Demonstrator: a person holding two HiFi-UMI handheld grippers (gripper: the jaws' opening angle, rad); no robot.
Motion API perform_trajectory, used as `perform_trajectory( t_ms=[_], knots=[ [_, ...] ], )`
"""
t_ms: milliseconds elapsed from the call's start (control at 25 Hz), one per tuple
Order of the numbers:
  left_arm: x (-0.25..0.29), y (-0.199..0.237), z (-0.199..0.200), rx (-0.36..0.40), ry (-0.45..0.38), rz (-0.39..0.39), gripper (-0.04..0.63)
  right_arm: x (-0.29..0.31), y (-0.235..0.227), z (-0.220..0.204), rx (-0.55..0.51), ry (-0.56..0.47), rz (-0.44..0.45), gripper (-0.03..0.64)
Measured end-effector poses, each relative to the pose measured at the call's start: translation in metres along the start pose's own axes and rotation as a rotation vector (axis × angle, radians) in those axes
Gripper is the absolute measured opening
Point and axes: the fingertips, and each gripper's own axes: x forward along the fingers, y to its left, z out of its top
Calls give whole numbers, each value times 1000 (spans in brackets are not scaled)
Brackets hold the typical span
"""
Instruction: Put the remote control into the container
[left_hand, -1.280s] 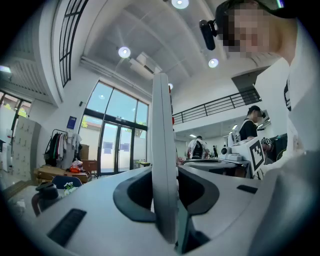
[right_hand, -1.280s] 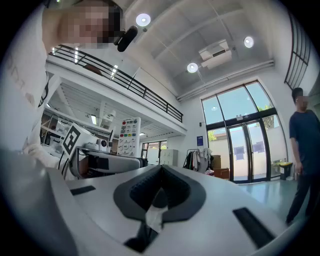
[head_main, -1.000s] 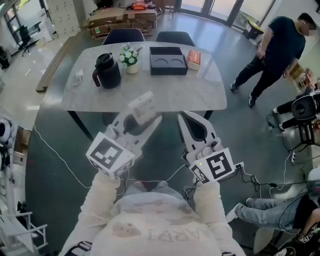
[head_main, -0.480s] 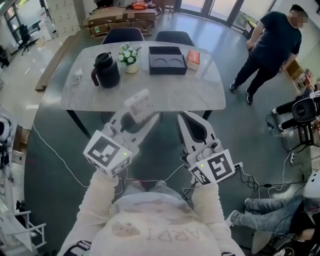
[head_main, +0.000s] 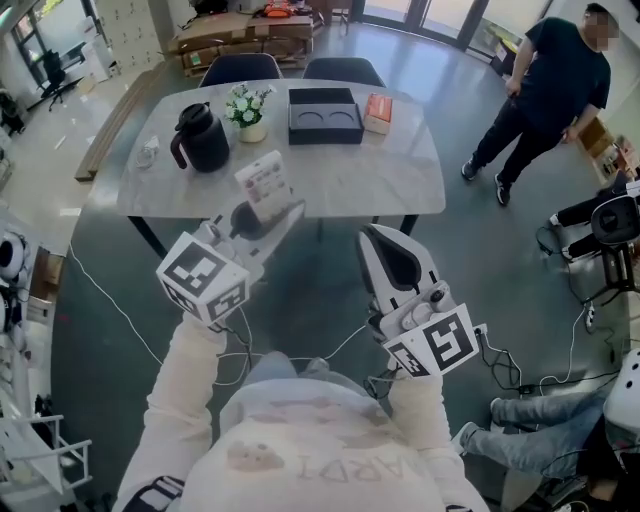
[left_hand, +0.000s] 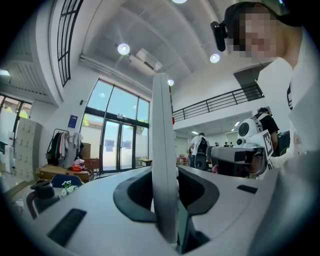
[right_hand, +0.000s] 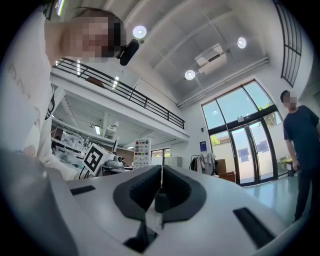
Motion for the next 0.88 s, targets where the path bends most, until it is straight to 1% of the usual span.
perform_trajectory(
  t_ms=[160, 400, 640, 880],
  knots=[
    [13, -1, -5, 6, 19, 27, 104, -12, -9, 4, 19, -28, 4, 18],
    [33, 5, -9, -18, 67, 4, 104, -17, -11, 4, 24, -35, 14, 18],
    [65, 29, -21, -26, 100, 2, 104, -12, -28, -1, 22, -33, 6, 18],
    [109, 69, -39, -47, 130, -11, 104, 18, -61, -9, 17, -25, -15, 18]
  ],
)
